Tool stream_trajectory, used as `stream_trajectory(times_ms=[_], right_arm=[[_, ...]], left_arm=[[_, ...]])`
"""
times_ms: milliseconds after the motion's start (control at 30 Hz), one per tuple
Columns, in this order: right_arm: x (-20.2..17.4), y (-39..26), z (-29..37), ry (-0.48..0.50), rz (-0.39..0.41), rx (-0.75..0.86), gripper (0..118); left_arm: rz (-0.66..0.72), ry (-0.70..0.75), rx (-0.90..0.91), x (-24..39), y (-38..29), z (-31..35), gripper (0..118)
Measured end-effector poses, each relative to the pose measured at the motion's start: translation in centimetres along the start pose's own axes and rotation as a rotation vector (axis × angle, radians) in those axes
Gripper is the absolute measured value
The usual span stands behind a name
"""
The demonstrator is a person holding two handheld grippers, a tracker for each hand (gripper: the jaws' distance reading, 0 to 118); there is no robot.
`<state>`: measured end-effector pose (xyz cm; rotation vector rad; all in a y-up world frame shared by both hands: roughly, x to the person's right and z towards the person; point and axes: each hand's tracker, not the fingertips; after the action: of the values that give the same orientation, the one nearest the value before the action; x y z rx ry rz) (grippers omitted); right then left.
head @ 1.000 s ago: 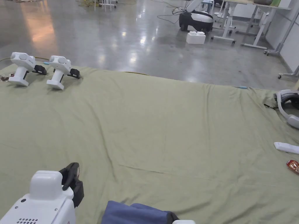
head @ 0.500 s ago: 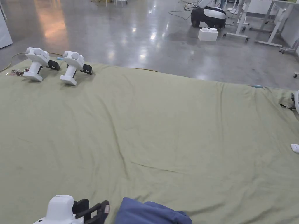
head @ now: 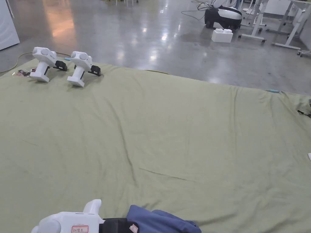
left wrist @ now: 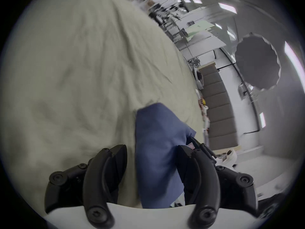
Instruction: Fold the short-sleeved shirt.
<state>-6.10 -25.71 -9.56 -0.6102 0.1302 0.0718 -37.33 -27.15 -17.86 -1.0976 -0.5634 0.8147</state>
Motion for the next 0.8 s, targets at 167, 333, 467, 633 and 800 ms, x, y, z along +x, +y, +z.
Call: stream_trajectory(times_ms=[167, 333, 467, 633, 800], right_arm=[[0.2, 0.1, 0.0, 0.006, -0.010, -0.006, 6], [0.2, 0.0, 0.0, 0.006, -0.008, -0.007, 6], [0.3, 0.0, 0.0, 0.013, -0.006, -0.009, 6], [0.3, 0.0, -0.2, 0.011, -0.005, -0.010, 6], [0.4, 0.1, -0.1, 0.023, -0.003, -0.010, 6]], left_arm=[[0.122, -0.119, -0.015, -1.4, 0.1, -1.3, 72], [0.114, -0.169, -0.063, -1.4, 0.2, -2.0, 71], [0.129, -0.203, -0.080, 0.4, -0.4, -1.6, 71], [0.054, -0.144, -0.117, 0.6, 0.1, -3.0, 71], [0.051, -0.089, -0.100, -1.5, 1.1, -3.2, 34]])
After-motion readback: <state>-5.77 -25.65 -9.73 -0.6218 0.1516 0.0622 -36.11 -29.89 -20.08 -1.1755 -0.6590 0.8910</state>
